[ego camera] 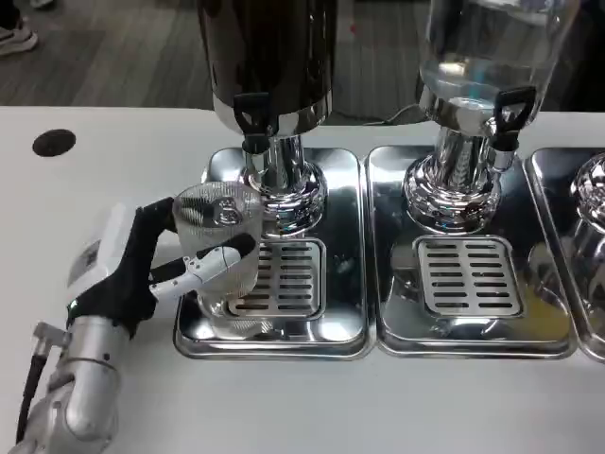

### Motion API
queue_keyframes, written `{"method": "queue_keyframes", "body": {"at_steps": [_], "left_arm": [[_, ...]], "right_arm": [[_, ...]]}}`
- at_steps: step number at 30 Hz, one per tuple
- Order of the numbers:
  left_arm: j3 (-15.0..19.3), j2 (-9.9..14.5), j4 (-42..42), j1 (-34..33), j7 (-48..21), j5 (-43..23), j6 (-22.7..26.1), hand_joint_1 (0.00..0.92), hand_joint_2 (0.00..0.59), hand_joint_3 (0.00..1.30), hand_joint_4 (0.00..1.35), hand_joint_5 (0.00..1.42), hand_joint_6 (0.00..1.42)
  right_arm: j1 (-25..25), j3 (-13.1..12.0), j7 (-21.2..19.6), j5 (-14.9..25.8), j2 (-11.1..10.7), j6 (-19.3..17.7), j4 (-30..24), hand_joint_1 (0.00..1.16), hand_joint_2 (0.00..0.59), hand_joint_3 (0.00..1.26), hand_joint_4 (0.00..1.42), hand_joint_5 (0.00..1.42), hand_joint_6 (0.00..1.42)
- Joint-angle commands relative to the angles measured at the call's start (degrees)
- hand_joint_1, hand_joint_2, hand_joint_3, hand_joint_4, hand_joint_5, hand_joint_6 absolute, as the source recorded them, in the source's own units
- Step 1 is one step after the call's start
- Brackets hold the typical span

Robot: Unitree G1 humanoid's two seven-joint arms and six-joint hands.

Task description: Grasp the cup under the faucet to collect the drink, then remove the cup.

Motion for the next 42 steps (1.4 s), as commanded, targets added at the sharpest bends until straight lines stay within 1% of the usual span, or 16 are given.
{"method": "queue_keyframes", "body": {"at_steps": [1, 10, 16, 21, 23, 25, 27, 29, 31, 33, 36, 42], "left_arm": [[-1.21, -1.55, 1.68, -1.94, 1.11, 0.93, -0.29, 0.348, 0.178, 0.51, 0.58, 0.4, 0.34], [-3.24, -2.45, 0.09, 0.39, 2.35, 1.84, -1.35, 0.344, 0.179, 0.51, 0.58, 0.41, 0.34], [-2.76, -2.43, -1.76, 2.2, 2.38, 1.54, -2.06, 0.343, 0.179, 0.52, 0.58, 0.41, 0.34], [-1.88, -1.72, -1.81, 3.12, 2.19, 1.08, -2.63, 0.343, 0.179, 0.52, 0.58, 0.41, 0.34], [-1.68, -1.61, -1.62, 3.08, 2.14, 1.03, -2.69, 0.337, 0.188, 0.5, 0.56, 0.4, 0.34], [-1.61, -1.56, -1.49, 3.03, 2.0, 0.94, -2.7, 0.305, 0.196, 0.47, 0.51, 0.37, 0.34], [-1.68, -1.66, -1.4, 3.03, 1.77, 0.82, -2.71, 0.269, 0.197, 0.38, 0.44, 0.35, 0.34], [-1.83, -1.75, -1.36, 3.05, 1.46, 0.76, -2.71, 0.254, 0.193, 0.25, 0.32, 0.32, 0.33], [-1.98, -1.82, -1.39, 3.09, 1.14, 0.77, -2.73, 0.241, 0.18, 0.09, 0.16, 0.28, 0.33], [-2.07, -1.84, -1.42, 3.13, 0.92, 0.81, -2.72, 0.232, 0.17, 0.02, 0.06, 0.26, 0.33], [-2.11, -1.8, -1.26, 3.03, 0.44, 0.63, -2.69, 0.223, 0.156, 0.0, 0.01, 0.24, 0.31], [-2.31, -1.57, -0.94, 2.7, -1.0, -0.02, -2.57, 0.214, 0.147, 0.0, 0.0, 0.2, 0.29]], "right_arm": [[0.67, -0.96, 0.36, 0.54, -0.15, -0.97, -0.22, 0.62, 0.58, 0.44, 0.34, 0.29, 0.18], [1.59, -1.72, 0.27, 1.22, 0.09, -1.98, 0.17, 0.62, 0.58, 0.44, 0.34, 0.29, 0.18], [1.77, -1.83, 0.21, 1.29, 0.28, -2.35, 0.26, 0.62, 0.58, 0.44, 0.34, 0.29, 0.18], [1.92, -1.93, 0.3, 1.19, 0.36, -2.63, 0.14, 0.62, 0.583, 0.44, 0.34, 0.29, 0.18], [1.93, -1.96, 0.32, 1.19, 0.4, -2.64, 0.05, 0.63, 0.584, 0.44, 0.34, 0.29, 0.18], [1.95, -1.97, 0.33, 1.17, 0.43, -2.64, -0.07, 0.63, 0.585, 0.44, 0.34, 0.29, 0.18], [1.98, -2.0, 0.33, 1.2, 0.47, -2.66, -0.15, 0.63, 0.586, 0.44, 0.34, 0.29, 0.18], [2.02, -2.08, 0.31, 1.29, 0.5, -2.69, -0.18, 0.63, 0.586, 0.44, 0.34, 0.29, 0.18], [2.02, -2.27, 0.31, 1.46, 0.43, -2.74, -0.13, 0.63, 0.586, 0.44, 0.34, 0.29, 0.18], [2.04, -2.47, 0.32, 1.61, 0.37, -2.81, -0.08, 0.63, 0.586, 0.44, 0.34, 0.29, 0.18], [2.07, -2.69, 0.37, 1.77, 0.41, -2.92, -0.02, 0.63, 0.586, 0.44, 0.34, 0.29, 0.18], [2.11, -2.77, 0.36, 1.85, 0.59, -3.14, 0.07, 0.64, 0.586, 0.44, 0.34, 0.29, 0.19]]}}
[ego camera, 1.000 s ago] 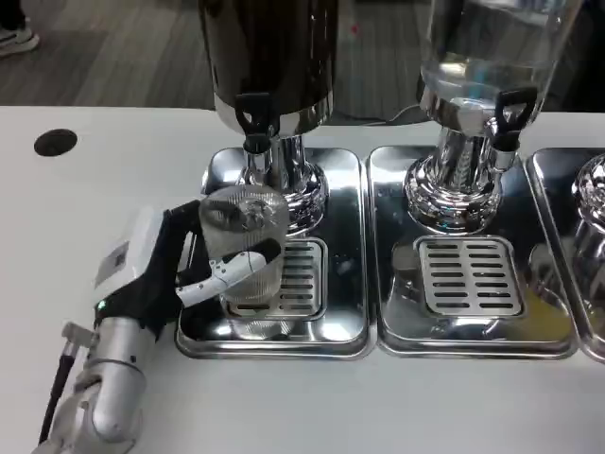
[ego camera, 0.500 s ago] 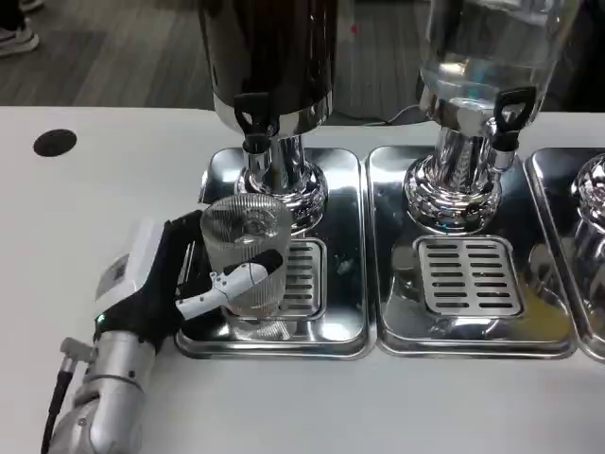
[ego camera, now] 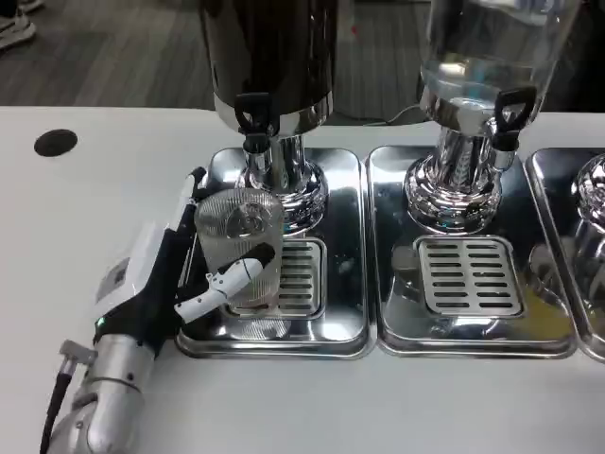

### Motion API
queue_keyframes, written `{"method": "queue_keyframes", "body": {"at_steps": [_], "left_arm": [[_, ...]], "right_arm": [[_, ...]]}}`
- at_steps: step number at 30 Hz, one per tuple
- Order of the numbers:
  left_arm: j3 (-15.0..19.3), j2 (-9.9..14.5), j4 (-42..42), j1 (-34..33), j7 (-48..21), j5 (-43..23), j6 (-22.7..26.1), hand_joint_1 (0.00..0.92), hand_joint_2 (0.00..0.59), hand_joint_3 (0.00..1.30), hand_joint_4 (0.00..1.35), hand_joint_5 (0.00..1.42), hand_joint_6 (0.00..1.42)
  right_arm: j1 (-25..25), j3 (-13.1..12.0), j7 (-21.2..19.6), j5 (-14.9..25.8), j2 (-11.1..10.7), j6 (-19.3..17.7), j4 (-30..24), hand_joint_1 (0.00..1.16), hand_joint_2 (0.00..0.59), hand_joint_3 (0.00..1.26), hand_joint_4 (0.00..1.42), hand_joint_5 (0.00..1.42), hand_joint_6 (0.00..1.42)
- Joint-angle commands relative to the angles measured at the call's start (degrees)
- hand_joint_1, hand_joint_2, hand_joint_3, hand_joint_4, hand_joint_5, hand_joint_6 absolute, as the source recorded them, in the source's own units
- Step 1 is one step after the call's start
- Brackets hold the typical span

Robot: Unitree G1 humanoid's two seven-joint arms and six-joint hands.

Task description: Grasp the cup under the faucet to collect the drink, then remove the cup.

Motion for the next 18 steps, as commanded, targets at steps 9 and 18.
{"method": "queue_keyframes", "body": {"at_steps": [9, 18], "left_arm": [[-0.41, 0.81, -0.03, 0.33, -2.16, -0.66, -0.25, 0.216, 0.085, 0.0, 0.0, 0.14, 0.25], [-1.02, 2.18, -1.43, 0.45, -4.46, 0.25, 0.56, 0.197, 0.019, 0.0, 0.0, 0.0, 0.0]], "right_arm": [[0.14, -0.81, 0.3, 0.73, 0.44, -1.44, -0.3, 0.64, 0.586, 0.44, 0.34, 0.3, 0.2], [0.28, -0.98, 0.4, 1.13, 0.74, -1.91, -0.32, 0.65, 0.586, 0.45, 0.35, 0.3, 0.2]]}}
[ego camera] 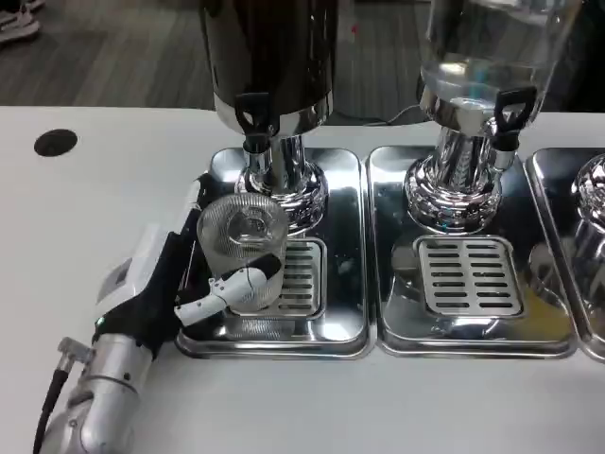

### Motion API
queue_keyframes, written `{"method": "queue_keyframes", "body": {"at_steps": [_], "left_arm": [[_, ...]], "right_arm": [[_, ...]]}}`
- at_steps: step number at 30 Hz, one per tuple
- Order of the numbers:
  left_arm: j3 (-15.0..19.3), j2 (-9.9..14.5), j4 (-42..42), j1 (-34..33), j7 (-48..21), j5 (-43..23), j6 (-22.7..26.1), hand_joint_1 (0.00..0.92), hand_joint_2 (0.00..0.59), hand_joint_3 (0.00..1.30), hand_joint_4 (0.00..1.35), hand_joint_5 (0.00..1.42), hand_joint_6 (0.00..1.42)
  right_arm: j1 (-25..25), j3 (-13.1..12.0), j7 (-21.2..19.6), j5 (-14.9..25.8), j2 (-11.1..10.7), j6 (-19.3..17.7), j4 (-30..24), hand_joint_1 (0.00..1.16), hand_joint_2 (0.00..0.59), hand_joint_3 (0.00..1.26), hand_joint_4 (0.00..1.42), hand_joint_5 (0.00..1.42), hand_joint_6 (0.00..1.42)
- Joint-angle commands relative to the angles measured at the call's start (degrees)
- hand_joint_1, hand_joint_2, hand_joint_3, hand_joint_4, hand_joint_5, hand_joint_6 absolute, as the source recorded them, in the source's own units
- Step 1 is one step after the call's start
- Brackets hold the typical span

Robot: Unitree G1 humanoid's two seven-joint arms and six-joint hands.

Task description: Grasp the cup under the faucet to collect the drink, then remove the cup.

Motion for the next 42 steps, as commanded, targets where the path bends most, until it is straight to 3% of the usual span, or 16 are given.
{"method": "queue_keyframes", "body": {"at_steps": [1, 11, 15, 19, 31, 33, 37, 42], "left_arm": [[-0.67, 1.06, -1.13, 0.46, -1.54, 0.96, 0.69, 0.195, 0.017, 0.0, 0.0, 0.0, 0.0], [-1.3, 1.26, -2.75, 0.49, -4.06, 1.15, 3.73, 0.167, 0.024, 0.0, 0.0, 0.0, 0.0], [-0.95, 1.12, -3.38, 1.01, -2.95, 0.74, 4.13, 0.285, 0.113, 0.0, 0.0, 0.0, 0.0], [-0.67, 1.12, -3.85, 1.48, -2.16, 0.71, 4.05, 0.337, 0.129, 0.0, 0.0, 0.0, 0.0], [-0.53, 1.08, -4.65, 1.92, -1.84, 0.56, 4.27, 0.369, 0.141, 0.0, 0.0, 0.0, 0.0], [-0.5, 1.06, -4.77, 2.04, -1.94, 0.46, 4.26, 0.367, 0.133, 0.0, 0.0, 0.0, 0.0], [-0.53, 1.12, -4.84, 2.19, -2.17, 0.38, 4.29, 0.274, 0.052, 0.0, 0.0, 0.0, 0.0], [-0.6, 1.63, -4.77, 2.14, -2.58, 0.67, 4.62, 0.212, 0.015, 0.0, 0.0, 0.0, 0.0]], "right_arm": [[0.34, -0.65, 0.35, 0.77, 0.35, -1.07, -0.3, 0.65, 0.586, 0.45, 0.35, 0.3, 0.2], [1.24, -1.6, 0.23, 1.52, 0.55, -2.09, -0.17, 0.65, 0.586, 0.45, 0.35, 0.3, 0.2], [1.47, -1.77, 0.09, 1.48, 0.77, -2.41, 0.1, 0.65, 0.586, 0.45, 0.35, 0.3, 0.2], [1.33, -1.79, 0.11, 1.44, 0.91, -2.52, 0.48, 0.65, 0.586, 0.45, 0.35, 0.3, 0.2], [0.92, -1.88, 0.28, 1.64, 1.07, -2.81, 1.19, 0.65, 0.586, 0.45, 0.35, 0.3, 0.2], [0.95, -1.94, 0.28, 1.69, 1.07, -2.89, 1.27, 0.65, 0.586, 0.45, 0.35, 0.3, 0.2], [1.07, -2.05, 0.26, 1.73, 1.11, -3.09, 1.37, 0.65, 0.586, 0.45, 0.35, 0.3, 0.2], [1.15, -2.15, 0.27, 1.82, 1.19, -3.3, 1.38, 0.65, 0.586, 0.45, 0.35, 0.3, 0.2]]}}
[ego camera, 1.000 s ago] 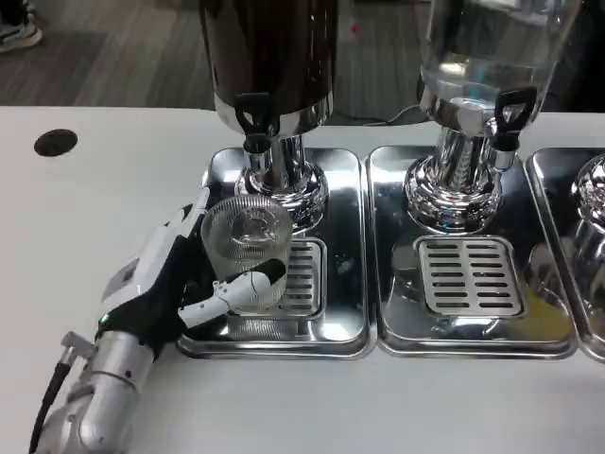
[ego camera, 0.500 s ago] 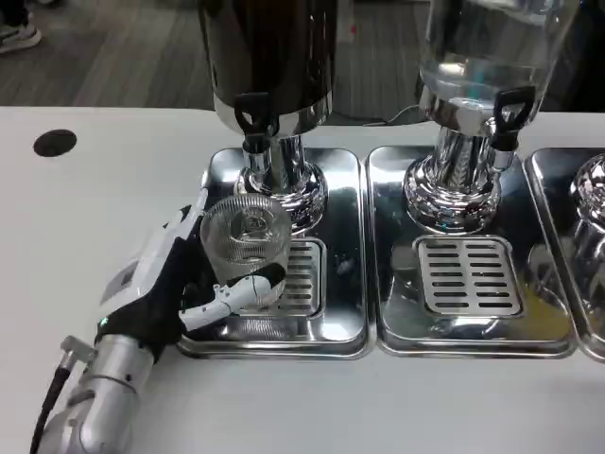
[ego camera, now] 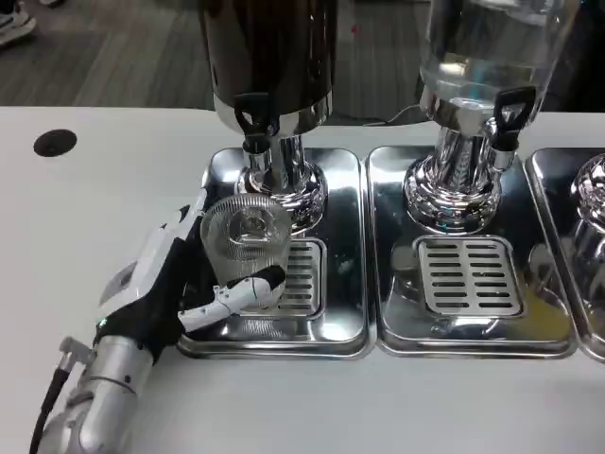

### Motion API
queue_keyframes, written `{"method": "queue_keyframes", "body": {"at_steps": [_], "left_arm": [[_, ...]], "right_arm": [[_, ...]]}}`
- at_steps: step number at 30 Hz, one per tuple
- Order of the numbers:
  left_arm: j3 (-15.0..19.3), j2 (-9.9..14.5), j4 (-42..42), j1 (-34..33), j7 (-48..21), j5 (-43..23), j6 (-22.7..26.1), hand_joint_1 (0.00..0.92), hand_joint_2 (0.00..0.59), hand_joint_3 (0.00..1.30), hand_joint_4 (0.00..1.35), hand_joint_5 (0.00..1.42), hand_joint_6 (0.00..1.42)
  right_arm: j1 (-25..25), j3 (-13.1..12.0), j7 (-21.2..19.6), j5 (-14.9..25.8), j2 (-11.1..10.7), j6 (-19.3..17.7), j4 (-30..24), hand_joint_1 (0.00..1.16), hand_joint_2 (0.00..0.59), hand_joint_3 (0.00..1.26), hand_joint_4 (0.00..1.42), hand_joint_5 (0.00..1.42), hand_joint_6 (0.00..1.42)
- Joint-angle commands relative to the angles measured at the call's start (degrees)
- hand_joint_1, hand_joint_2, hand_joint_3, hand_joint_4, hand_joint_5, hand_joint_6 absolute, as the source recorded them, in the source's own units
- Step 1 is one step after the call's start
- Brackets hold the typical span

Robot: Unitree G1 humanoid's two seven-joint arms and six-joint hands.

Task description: Grasp the cup under the faucet to collect the drink, then remove the cup.

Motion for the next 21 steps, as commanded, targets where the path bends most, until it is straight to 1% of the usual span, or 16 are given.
{"method": "queue_keyframes", "body": {"at_steps": [1, 9, 12, 17, 21], "left_arm": [[0.28, 0.9, -0.64, 0.59, -0.01, 0.85, 0.91, 0.205, 0.005, 0.0, 0.0, 0.0, 0.0], [-0.39, 2.1, -2.53, 1.24, -1.95, 1.29, 3.44, 0.203, 0.0, 0.0, 0.0, 0.0, 0.0], [-0.02, 2.74, -3.96, 2.03, -3.23, 0.62, 3.95, 0.206, 0.0, 0.0, 0.0, 0.0, 0.0], [2.85, 3.68, -8.33, 4.99, -3.98, -1.43, 4.14, 0.199, 0.0, 0.0, 0.0, 0.0, 0.0], [5.46, 4.48, -13.68, 7.7, -5.33, -3.13, 4.62, 0.179, 0.0, 0.0, 0.0, 0.0, 0.0]], "right_arm": [[0.31, -0.63, 0.27, 0.64, 0.28, -1.02, -0.01, 0.65, 0.586, 0.45, 0.35, 0.3, 0.2], [0.15, -0.61, 0.31, 0.68, 0.3, -1.07, 0.06, 0.65, 0.586, 0.46, 0.35, 0.3, 0.2], [0.1, -0.58, 0.3, 0.67, 0.33, -1.05, 0.11, 0.65, 0.586, 0.46, 0.35, 0.3, 0.2], [0.09, -0.61, 0.27, 0.75, 0.44, -1.16, 0.57, 0.65, 0.586, 0.46, 0.35, 0.3, 0.2], [0.05, -0.6, 0.35, 0.68, 0.64, -1.26, 0.74, 0.65, 0.586, 0.46, 0.36, 0.3, 0.2]]}}
